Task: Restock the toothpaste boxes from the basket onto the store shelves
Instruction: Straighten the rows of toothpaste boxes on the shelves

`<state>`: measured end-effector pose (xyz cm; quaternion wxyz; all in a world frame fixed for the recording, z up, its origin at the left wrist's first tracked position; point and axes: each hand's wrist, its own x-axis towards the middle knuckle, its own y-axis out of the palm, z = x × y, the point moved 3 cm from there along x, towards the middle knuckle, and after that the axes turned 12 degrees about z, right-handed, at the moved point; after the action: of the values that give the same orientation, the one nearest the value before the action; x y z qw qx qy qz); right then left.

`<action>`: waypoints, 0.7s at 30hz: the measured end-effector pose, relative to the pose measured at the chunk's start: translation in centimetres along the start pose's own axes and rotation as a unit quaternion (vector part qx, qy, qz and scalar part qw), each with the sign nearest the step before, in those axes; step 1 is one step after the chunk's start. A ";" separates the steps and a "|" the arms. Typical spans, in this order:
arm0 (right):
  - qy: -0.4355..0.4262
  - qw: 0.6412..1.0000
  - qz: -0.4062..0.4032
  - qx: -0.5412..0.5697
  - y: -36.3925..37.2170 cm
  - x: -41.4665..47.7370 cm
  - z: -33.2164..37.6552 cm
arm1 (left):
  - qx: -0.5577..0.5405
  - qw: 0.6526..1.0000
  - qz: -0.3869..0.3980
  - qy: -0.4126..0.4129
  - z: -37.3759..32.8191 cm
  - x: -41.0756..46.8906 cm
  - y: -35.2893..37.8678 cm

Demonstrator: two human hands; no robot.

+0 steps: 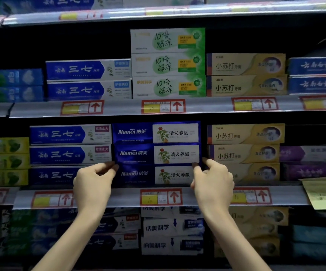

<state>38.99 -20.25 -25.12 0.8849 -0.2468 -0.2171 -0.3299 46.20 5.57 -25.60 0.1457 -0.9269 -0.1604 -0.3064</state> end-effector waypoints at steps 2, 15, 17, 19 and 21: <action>0.011 1.000 -0.009 0.002 0.0 0.0 -0.3 | 0.003 1.000 0.001 -0.010 -0.1 0.0 -0.1; -0.004 0.999 -0.037 0.015 0.2 0.2 -1.4 | 0.002 1.000 -0.011 -0.023 -1.0 0.0 -0.2; -0.025 0.999 -0.043 0.021 -0.7 -0.2 -1.4 | -0.022 0.999 -0.036 -0.010 -1.2 -0.8 -0.2; -0.043 0.997 -0.059 0.031 -2.8 -0.2 -1.7 | -0.043 0.997 -0.061 0.007 -1.7 -2.1 0.4; -0.055 0.995 -0.075 0.036 -5.5 0.0 -2.1 | -0.054 0.996 -0.054 0.040 -3.0 -3.7 1.9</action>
<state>35.63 -25.14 -25.18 0.8529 -0.2151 -0.2948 -0.3733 42.53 2.01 -25.88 0.0850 -0.9105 -0.1873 -0.3587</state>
